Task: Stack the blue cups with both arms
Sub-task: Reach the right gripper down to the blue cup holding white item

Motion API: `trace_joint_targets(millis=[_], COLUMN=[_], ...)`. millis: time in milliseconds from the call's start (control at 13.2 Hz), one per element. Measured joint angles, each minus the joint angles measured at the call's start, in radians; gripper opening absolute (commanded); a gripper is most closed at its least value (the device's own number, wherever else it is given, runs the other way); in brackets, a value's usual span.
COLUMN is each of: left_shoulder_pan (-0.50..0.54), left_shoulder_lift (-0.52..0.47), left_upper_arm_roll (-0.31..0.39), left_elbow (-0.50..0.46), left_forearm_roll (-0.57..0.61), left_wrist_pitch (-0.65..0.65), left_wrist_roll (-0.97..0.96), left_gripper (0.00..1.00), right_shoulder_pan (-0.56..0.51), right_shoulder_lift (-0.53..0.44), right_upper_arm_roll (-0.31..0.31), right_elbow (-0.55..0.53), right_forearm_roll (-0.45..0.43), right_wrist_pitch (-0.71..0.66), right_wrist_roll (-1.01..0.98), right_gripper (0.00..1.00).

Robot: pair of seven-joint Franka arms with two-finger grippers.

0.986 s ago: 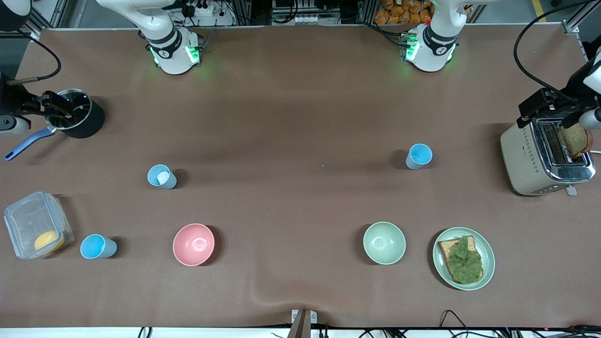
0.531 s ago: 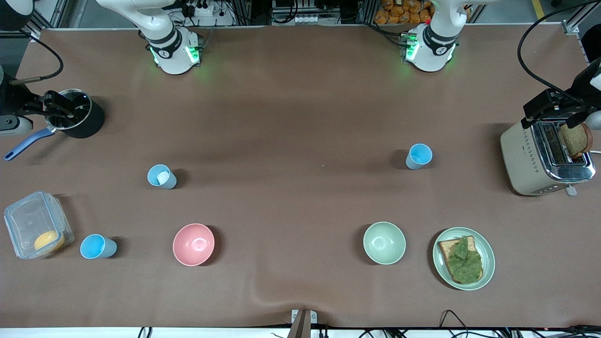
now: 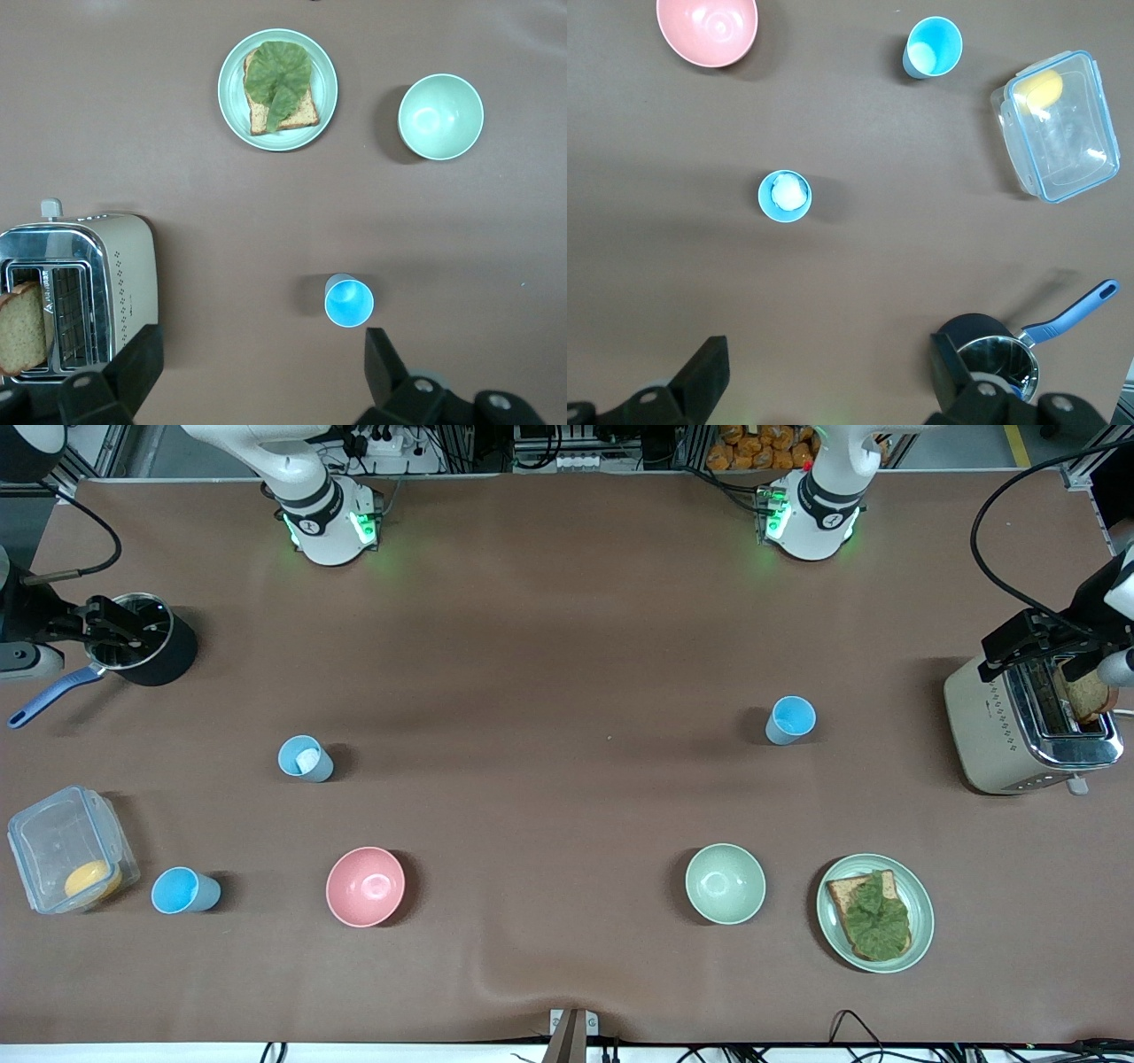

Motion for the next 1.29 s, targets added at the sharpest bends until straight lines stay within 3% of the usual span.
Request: trace_joint_targets(millis=[531,758,1061,1289], left_shoulder_pan=[-0.012,-0.012,-0.006,-0.008], left_shoulder_lift=[0.054,0.103,0.103,0.071], left_upper_arm_roll=[-0.01,-0.01,-0.009,-0.016], left_elbow=[-0.001,-0.001,0.001,0.003], left_forearm_roll=[0.0,0.0,0.0,0.0], left_wrist_pitch=[0.068,0.083,0.08,0.051], left_wrist_roll=[0.0,0.0,0.0,-0.001], left_gripper=[1.0,1.0,1.0,1.0], right_shoulder_pan=[0.01,0.032,0.026,0.025], right_shoulder_lift=[0.035,0.143,0.324,0.344], right_upper_arm_roll=[0.0,0.002,-0.01,-0.012], right_elbow=[-0.01,-0.027,-0.076,-0.172], right_forearm_roll=[0.002,0.021,0.068,0.083], right_wrist_pitch=[-0.06,-0.045,0.172,0.35], right_wrist_roll=[0.0,0.001,0.003,0.003], right_gripper=[1.0,1.0,1.0,1.0])
